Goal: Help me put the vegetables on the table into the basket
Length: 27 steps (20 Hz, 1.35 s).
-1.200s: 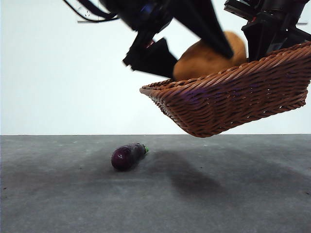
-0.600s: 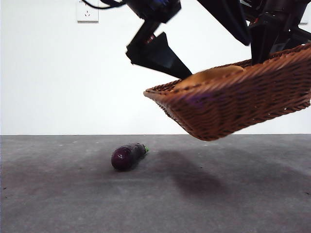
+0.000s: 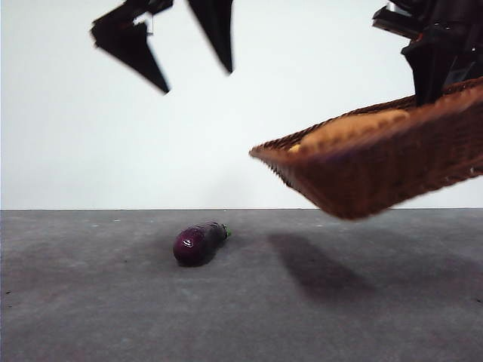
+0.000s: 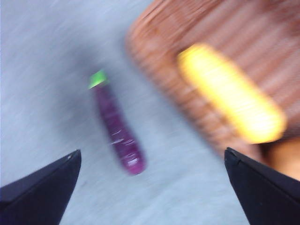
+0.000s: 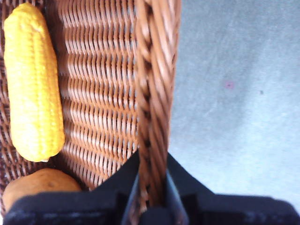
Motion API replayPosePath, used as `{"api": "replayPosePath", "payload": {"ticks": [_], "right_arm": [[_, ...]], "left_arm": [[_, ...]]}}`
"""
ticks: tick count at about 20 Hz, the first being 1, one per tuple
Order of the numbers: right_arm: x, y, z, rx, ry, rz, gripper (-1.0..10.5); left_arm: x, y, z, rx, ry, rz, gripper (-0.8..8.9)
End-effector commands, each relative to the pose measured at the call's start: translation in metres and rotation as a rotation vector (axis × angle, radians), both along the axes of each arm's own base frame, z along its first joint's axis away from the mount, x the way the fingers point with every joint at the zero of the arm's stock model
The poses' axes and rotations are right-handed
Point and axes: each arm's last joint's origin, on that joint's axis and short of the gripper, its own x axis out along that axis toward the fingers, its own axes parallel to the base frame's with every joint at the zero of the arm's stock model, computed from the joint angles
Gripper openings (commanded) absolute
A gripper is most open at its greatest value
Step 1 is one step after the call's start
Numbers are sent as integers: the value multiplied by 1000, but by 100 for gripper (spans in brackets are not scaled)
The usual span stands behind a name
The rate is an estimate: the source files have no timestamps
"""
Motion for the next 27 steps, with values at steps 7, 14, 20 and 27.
{"api": "replayPosePath", "payload": {"ticks": [7, 14, 20, 27], "right_arm": [[2, -44, -1, 88, 36, -76, -17], [2, -57, -1, 101, 34, -99, -17], [2, -57, -1, 99, 34, -92, -17], [1, -57, -1, 99, 38, -92, -16]], "left_arm": [[66, -7, -98, 92, 213, 57, 593], [86, -15, -157, 149, 308, 67, 555], [91, -17, -168, 150, 310, 67, 93], [83, -16, -134, 67, 305, -9, -13]]}}
